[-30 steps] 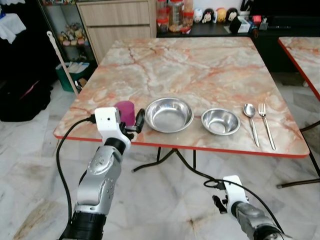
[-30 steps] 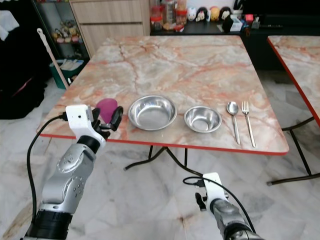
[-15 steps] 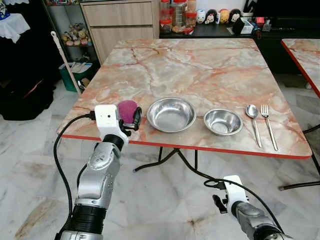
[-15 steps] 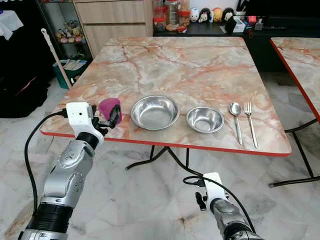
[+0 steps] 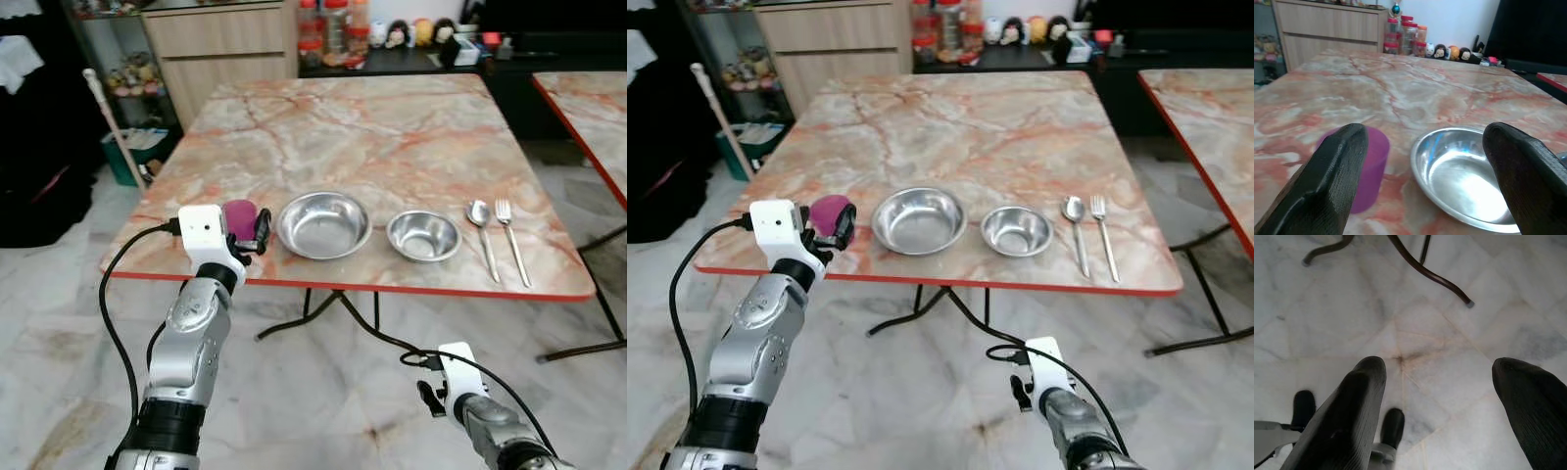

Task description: Setting the table

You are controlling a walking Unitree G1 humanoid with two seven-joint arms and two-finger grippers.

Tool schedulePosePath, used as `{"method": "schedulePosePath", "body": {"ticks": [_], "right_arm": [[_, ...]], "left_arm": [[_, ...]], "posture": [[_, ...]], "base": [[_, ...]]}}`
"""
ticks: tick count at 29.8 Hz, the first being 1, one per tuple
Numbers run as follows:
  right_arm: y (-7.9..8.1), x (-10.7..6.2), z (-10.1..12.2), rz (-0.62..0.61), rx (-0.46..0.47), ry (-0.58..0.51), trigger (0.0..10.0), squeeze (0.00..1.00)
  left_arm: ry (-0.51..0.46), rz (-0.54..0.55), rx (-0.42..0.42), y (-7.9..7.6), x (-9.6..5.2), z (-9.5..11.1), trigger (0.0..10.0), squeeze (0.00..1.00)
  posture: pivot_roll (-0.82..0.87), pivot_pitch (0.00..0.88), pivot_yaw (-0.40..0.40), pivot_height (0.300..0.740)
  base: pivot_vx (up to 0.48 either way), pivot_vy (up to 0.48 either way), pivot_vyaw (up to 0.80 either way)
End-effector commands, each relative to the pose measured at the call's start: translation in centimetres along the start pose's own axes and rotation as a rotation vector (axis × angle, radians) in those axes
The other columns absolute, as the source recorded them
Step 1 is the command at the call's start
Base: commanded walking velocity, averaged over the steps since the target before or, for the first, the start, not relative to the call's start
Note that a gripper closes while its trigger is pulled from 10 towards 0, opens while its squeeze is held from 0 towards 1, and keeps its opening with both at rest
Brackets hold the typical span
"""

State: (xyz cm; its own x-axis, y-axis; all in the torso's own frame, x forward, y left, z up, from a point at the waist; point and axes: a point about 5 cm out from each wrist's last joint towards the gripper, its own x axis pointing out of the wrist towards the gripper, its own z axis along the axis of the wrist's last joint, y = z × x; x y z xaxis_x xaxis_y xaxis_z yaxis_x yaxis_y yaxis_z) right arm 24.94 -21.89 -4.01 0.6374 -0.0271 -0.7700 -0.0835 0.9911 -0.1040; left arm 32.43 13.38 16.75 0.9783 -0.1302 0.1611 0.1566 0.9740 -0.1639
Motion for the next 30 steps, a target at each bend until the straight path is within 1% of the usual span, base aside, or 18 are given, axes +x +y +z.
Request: {"method": "schedulePosePath", "body": {"ticks": [1,6,13,16,21,27,29,30], "right_arm": [[0.0,0.0,0.2,0.001,0.009,-0.011,10.0,0.00],[0.0,0.0,0.2,0.001,0.009,-0.012,10.0,0.00],[0.0,0.0,0.2,0.000,0.000,-0.006,10.0,0.00],[0.0,0.0,0.2,0.003,-0.007,0.000,10.0,0.00],[-0.1,0.0,0.3,0.003,-0.006,-0.011,10.0,0.00],[-0.1,0.0,0.3,0.003,-0.008,-0.008,10.0,0.00],[-0.1,0.0,0.3,0.005,-0.010,-0.008,10.0,0.00],[-0.1,0.0,0.3,0.005,-0.010,-0.008,10.0,0.00]], "left_arm": [[-0.003,0.014,0.015,0.7,0.0,0.2,10.0,0.00],[-0.001,0.022,0.022,1.0,0.0,0.3,10.0,0.00],[0.003,0.028,0.022,1.0,-0.1,0.2,10.0,0.00],[0.003,0.031,0.018,1.1,-0.2,0.1,10.0,0.00],[0.007,0.038,0.019,1.3,-0.2,0.0,10.0,0.00],[0.017,0.065,0.007,2.0,-0.2,0.1,10.0,0.00],[0.016,0.098,0.001,2.8,-0.3,0.2,10.0,0.00],[0.016,0.098,0.001,2.8,-0.3,0.2,10.0,0.00]], "posture": [[-0.03,0.040,0.049,0.740],[-0.03,0.040,0.049,0.740],[-0.03,0.051,0.048,0.740],[-0.03,0.051,0.048,0.740],[-0.03,0.057,0.043,0.740],[-0.03,0.054,0.042,0.740],[-0.03,0.054,0.042,0.740],[-0.03,0.054,0.042,0.740]], "base": [[0.000,0.000,0.00],[0.000,-0.212,0.00],[0.000,-0.393,0.00],[0.000,-0.409,-0.73],[0.000,-0.387,0.00],[0.000,0.000,0.00],[0.000,0.000,0.00],[0.000,0.000,0.00]]}}
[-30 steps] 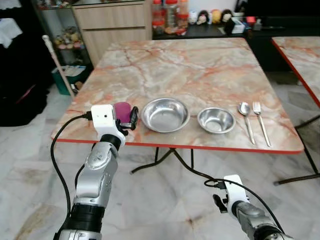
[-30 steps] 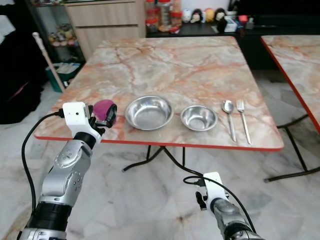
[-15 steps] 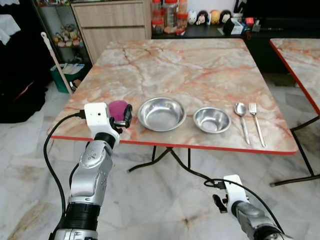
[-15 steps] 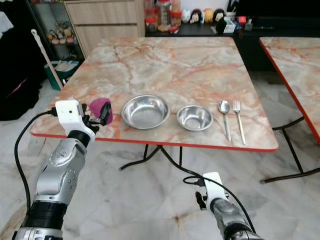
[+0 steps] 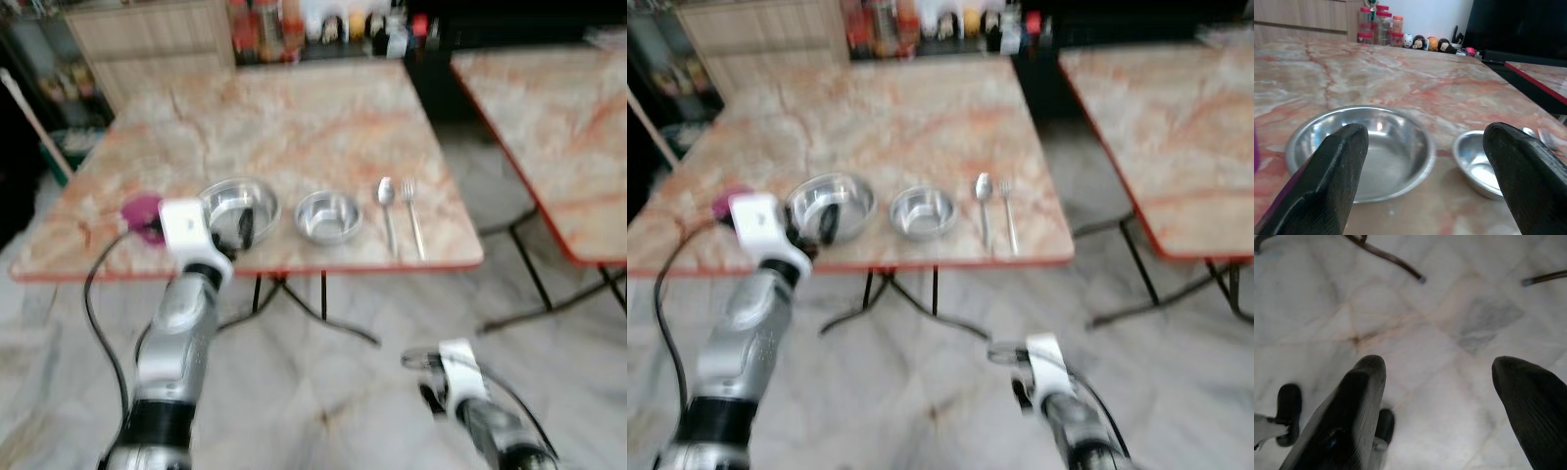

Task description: Setting the table

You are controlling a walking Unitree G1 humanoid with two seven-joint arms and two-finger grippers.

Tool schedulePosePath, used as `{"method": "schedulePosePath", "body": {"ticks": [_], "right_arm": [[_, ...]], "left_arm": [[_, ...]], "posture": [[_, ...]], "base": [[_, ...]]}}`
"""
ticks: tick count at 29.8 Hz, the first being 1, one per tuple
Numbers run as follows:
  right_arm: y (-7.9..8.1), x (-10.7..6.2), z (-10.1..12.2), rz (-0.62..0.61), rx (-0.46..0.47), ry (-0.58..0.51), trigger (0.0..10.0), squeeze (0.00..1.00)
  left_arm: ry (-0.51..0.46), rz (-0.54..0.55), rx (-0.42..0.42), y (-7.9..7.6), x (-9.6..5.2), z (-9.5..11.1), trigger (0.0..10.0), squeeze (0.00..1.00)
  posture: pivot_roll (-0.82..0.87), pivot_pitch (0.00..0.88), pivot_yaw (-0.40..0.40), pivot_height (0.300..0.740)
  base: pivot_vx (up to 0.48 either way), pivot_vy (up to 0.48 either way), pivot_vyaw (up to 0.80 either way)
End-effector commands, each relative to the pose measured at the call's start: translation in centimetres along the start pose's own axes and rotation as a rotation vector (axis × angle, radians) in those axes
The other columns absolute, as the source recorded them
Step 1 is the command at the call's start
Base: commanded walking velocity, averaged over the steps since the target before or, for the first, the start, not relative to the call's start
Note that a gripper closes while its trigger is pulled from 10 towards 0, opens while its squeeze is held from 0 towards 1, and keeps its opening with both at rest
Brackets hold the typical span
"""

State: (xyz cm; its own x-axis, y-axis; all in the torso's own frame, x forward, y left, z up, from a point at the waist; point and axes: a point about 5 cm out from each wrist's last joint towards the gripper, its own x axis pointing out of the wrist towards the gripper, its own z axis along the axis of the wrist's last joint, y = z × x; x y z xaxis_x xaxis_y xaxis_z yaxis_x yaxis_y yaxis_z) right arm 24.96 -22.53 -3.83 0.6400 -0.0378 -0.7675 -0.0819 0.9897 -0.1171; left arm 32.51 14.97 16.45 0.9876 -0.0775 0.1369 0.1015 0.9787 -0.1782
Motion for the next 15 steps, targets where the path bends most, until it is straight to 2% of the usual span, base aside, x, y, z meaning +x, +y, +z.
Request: {"method": "schedulePosePath", "body": {"ticks": [1,5,8,10,12,13,15], "right_arm": [[0.6,0.1,0.2,0.018,-0.004,-0.005,10.0,0.00],[0.6,0.1,0.2,0.018,-0.004,-0.006,10.0,0.00],[0.6,0.1,0.4,0.036,-0.049,-0.017,10.0,0.00],[0.6,0.1,0.4,0.039,-0.068,-0.015,10.0,0.00],[0.6,0.1,0.4,0.040,-0.066,-0.014,10.0,0.00],[0.6,0.1,0.3,0.033,-0.027,-0.016,10.0,0.00],[0.6,0.1,0.3,0.030,-0.008,-0.017,10.0,0.00]], "left_arm": [[-0.004,0.065,0.006,1.7,-0.1,0.3,10.0,0.00],[-0.008,0.083,0.011,2.1,-0.1,0.4,10.0,0.00],[-0.010,0.117,0.028,2.9,0.1,0.7,10.0,0.00],[-0.015,0.118,0.027,2.9,0.2,0.8,10.0,0.00],[-0.016,0.122,0.026,3.0,0.2,0.9,10.0,0.00],[-0.016,0.124,0.026,3.0,0.2,0.9,10.0,0.00],[-0.016,0.123,0.028,3.0,0.2,0.9,10.0,0.00]], "posture": [[-0.03,0.048,0.042,0.740],[-0.03,0.047,0.041,0.740],[-0.03,0.045,0.041,0.740],[-0.03,0.045,0.041,0.740],[-0.03,0.045,0.041,0.740],[-0.03,0.039,0.041,0.740],[-0.03,0.040,0.041,0.740]], "base": [[0.000,0.000,0.00],[0.000,0.000,0.00],[0.256,0.000,0.00],[0.276,0.000,0.51],[0.274,0.000,0.64],[0.277,0.000,0.00],[0.277,0.000,0.00]]}}
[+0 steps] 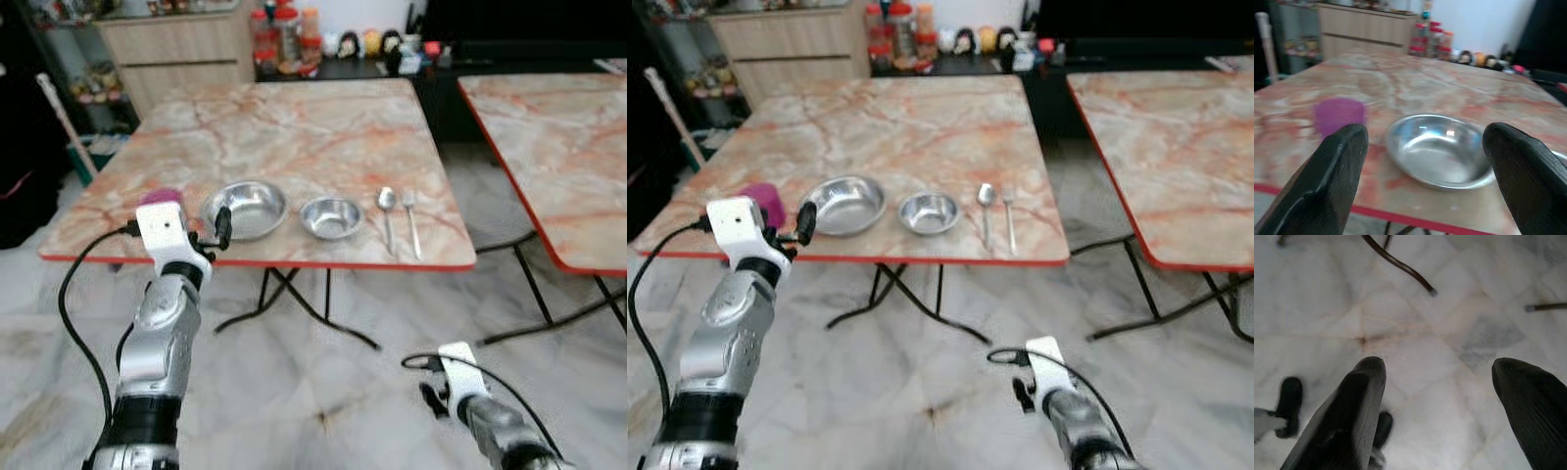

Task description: Setting the table

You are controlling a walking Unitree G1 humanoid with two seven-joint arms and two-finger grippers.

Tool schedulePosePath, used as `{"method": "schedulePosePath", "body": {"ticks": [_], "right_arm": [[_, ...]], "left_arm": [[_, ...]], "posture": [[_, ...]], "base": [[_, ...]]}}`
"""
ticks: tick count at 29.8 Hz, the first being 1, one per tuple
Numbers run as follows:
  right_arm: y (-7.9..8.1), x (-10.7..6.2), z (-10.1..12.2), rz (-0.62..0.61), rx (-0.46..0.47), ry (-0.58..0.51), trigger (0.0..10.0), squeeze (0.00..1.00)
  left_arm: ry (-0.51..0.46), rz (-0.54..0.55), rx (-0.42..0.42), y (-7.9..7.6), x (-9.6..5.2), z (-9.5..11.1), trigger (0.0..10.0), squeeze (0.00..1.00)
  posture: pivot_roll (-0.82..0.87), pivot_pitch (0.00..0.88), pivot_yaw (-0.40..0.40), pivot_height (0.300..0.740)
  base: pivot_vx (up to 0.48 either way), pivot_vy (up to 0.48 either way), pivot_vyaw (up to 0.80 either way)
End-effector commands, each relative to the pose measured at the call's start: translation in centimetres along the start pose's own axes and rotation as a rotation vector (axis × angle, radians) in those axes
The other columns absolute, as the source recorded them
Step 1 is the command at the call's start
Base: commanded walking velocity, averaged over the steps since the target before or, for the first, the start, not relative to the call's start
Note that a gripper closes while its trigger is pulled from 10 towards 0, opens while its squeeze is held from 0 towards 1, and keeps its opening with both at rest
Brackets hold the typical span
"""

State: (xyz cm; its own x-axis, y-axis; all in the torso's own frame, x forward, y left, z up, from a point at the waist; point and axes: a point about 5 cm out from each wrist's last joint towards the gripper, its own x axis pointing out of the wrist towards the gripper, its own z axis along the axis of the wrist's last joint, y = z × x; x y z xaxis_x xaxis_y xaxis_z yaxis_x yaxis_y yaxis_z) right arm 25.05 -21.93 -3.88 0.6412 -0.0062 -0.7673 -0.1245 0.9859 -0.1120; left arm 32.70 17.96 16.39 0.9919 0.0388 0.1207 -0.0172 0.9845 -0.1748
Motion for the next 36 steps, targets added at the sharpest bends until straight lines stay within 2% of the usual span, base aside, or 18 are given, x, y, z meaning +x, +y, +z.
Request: {"method": "schedulePosePath", "body": {"ticks": [1,10,14,19,28,32,34,36], "right_arm": [[0.04,0.02,0.21,0.002,0.003,-0.009,10.0,0.00],[0.06,0.02,0.33,0.012,-0.015,-0.010,10.0,0.00],[0.08,0.02,0.46,0.028,-0.059,-0.006,10.0,0.00],[0.12,0.03,0.44,0.027,-0.026,-0.010,10.0,0.00],[0.27,0.06,0.45,0.034,-0.017,-0.008,10.0,0.00],[0.39,0.07,0.47,0.045,-0.014,-0.006,10.0,0.00],[0.44,0.08,0.48,0.047,-0.012,-0.007,10.0,0.00],[0.46,0.08,0.50,0.048,-0.010,-0.007,10.0,0.00]], "left_arm": [[-0.011,0.006,0.009,0.06,0.26,0.40,10.0,0.00],[-0.009,0.010,0.011,0.05,0.33,0.36,10.0,0.00],[-0.010,0.012,0.011,0.07,0.30,0.36,10.0,0.00],[-0.011,0.016,0.012,0.17,0.31,0.39,10.0,0.00],[-0.007,0.003,0.024,0.06,0.14,0.40,10.0,0.00],[0.013,-0.023,0.019,-0.22,-0.04,0.25,10.0,0.00],[0.033,-0.037,0.001,-0.35,-0.10,0.05,10.0,0.00],[0.053,-0.044,-0.058,-0.51,-0.14,-0.04,10.0,0.00]], "posture": [[-0.03,0.040,0.041,0.740],[-0.02,0.045,0.040,0.740],[-0.02,0.047,0.038,0.740],[-0.02,0.047,0.037,0.740],[-0.02,0.046,0.041,0.740],[-0.02,0.048,0.043,0.740],[-0.02,0.048,0.043,0.740],[-0.02,0.048,0.043,0.740]], "base": [[0.277,0.000,0.00],[0.290,0.000,0.00],[0.304,0.000,0.39],[0.307,0.000,0.76],[0.315,0.000,0.00],[0.000,0.000,0.00],[0.000,0.000,0.00],[0.000,0.000,0.00]]}}
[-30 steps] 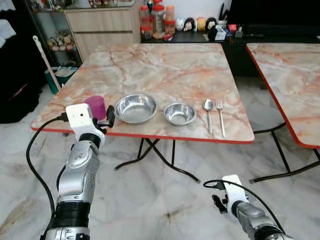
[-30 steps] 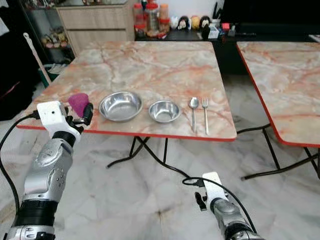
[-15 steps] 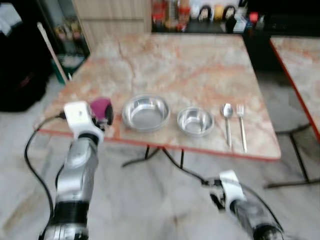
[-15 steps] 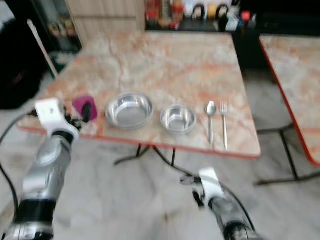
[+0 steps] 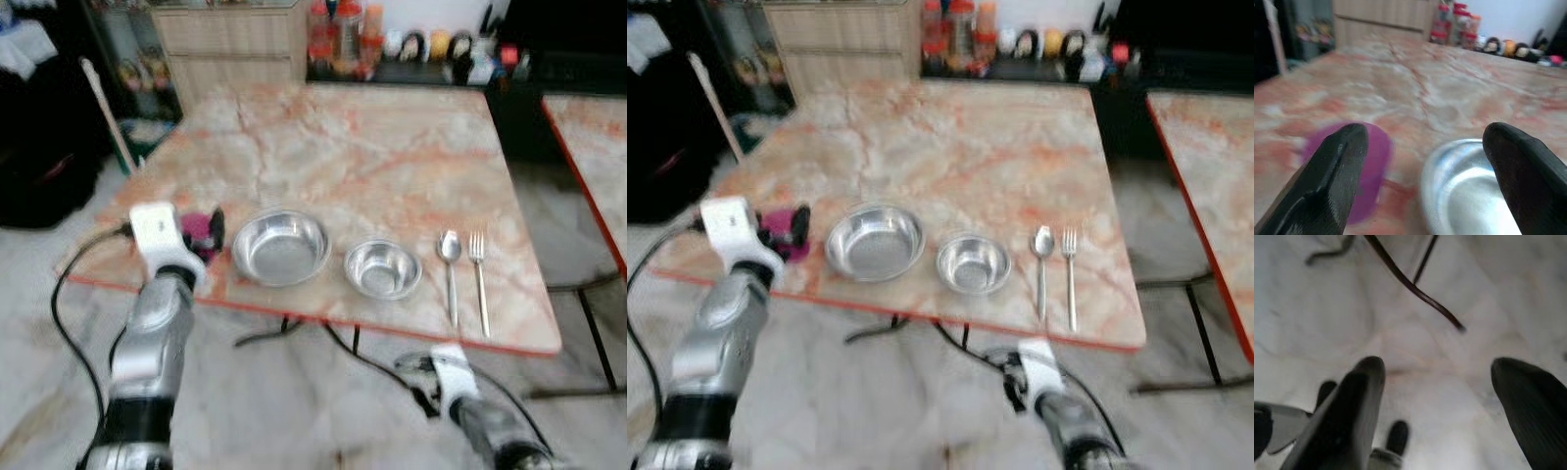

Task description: Setting the table

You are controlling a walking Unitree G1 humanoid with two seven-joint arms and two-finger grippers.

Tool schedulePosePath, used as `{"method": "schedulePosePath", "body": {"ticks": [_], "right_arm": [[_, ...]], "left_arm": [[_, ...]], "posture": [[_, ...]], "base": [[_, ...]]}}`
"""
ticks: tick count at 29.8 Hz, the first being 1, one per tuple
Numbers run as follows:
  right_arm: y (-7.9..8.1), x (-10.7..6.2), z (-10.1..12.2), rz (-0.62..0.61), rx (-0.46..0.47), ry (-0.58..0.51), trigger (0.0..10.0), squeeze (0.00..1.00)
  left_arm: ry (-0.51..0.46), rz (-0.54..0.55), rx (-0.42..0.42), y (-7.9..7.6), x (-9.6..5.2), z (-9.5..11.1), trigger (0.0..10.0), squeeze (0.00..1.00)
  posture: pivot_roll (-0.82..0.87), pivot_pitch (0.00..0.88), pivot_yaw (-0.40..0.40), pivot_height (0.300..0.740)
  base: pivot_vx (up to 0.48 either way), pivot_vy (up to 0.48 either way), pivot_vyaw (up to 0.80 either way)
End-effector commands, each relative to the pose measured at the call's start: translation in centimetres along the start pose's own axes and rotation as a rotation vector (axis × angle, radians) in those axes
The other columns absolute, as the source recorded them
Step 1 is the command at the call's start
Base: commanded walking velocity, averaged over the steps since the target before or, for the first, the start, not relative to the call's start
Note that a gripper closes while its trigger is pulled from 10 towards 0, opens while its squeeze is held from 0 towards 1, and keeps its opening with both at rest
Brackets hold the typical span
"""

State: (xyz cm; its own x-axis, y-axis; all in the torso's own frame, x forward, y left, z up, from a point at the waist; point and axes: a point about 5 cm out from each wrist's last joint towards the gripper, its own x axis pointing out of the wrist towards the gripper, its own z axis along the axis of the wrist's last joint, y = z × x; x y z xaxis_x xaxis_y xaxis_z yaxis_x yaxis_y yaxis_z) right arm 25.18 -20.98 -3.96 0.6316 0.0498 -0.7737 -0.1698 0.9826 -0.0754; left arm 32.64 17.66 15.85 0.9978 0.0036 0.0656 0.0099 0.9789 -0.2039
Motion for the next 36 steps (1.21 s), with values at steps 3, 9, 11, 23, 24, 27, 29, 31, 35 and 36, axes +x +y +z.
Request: {"method": "schedulePosePath", "body": {"ticks": [3,9,11,23,24,27,29,31,35,36], "right_arm": [[-0.5,-0.1,0.3,-0.008,0.003,-0.009,10.0,0.00],[-0.4,-0.1,0.3,-0.004,0.004,-0.009,10.0,0.00],[-0.3,-0.1,0.2,0.014,0.007,0.010,10.0,0.00],[-0.5,-0.1,-0.6,-0.012,0.043,0.106,10.0,0.00],[-0.5,-0.1,-0.6,-0.039,0.099,0.077,10.0,0.00],[-0.6,-0.1,-0.3,-0.058,0.139,0.022,10.0,0.00],[-0.5,-0.1,-0.1,-0.060,0.163,-0.023,10.0,0.00],[-0.4,-0.1,-0.3,-0.063,0.175,-0.015,10.0,0.00],[-0.2,-0.1,-0.7,-0.049,0.149,0.031,10.0,0.00],[-0.2,-0.1,-0.8,-0.049,0.138,0.045,10.0,0.00]], "left_arm": [[0.014,-0.031,-0.054,-0.5,0.0,0.7,10.0,0.00],[0.113,-0.018,-0.036,-0.4,0.0,0.3,10.0,0.00],[0.163,-0.033,-0.023,-0.7,-0.1,0.1,10.0,0.00],[0.214,-0.033,-0.008,-1.0,0.1,0.1,10.0,0.00],[0.217,-0.032,0.000,-1.0,0.1,0.1,10.0,0.00],[0.215,-0.030,-0.001,-0.9,0.1,0.0,10.0,0.00],[0.217,-0.030,0.013,-0.8,0.2,-0.1,10.0,0.00],[0.226,-0.024,0.033,-0.6,0.2,-0.2,10.0,0.00],[0.231,-0.012,0.042,0.0,0.2,-0.4,10.0,0.00],[0.231,-0.011,0.041,0.0,0.3,-0.3,10.0,0.00]], "posture": [[-0.01,0.047,0.040,0.740],[-0.01,0.045,0.041,0.740],[-0.01,0.045,0.041,0.740],[-0.01,0.048,0.044,0.740],[0.00,0.050,0.046,0.740],[0.00,0.050,0.046,0.740],[0.01,0.053,0.054,0.740],[0.01,0.054,0.055,0.740],[0.00,0.057,0.063,0.740],[0.00,0.057,0.064,0.740]], "base": [[0.000,0.000,0.00],[0.000,0.000,0.00],[0.000,0.000,0.00],[0.000,0.000,0.00],[0.000,0.000,0.00],[0.000,0.000,0.00],[0.000,0.000,0.00],[0.000,0.000,0.00],[0.000,0.000,0.00],[0.000,0.000,0.00]]}}
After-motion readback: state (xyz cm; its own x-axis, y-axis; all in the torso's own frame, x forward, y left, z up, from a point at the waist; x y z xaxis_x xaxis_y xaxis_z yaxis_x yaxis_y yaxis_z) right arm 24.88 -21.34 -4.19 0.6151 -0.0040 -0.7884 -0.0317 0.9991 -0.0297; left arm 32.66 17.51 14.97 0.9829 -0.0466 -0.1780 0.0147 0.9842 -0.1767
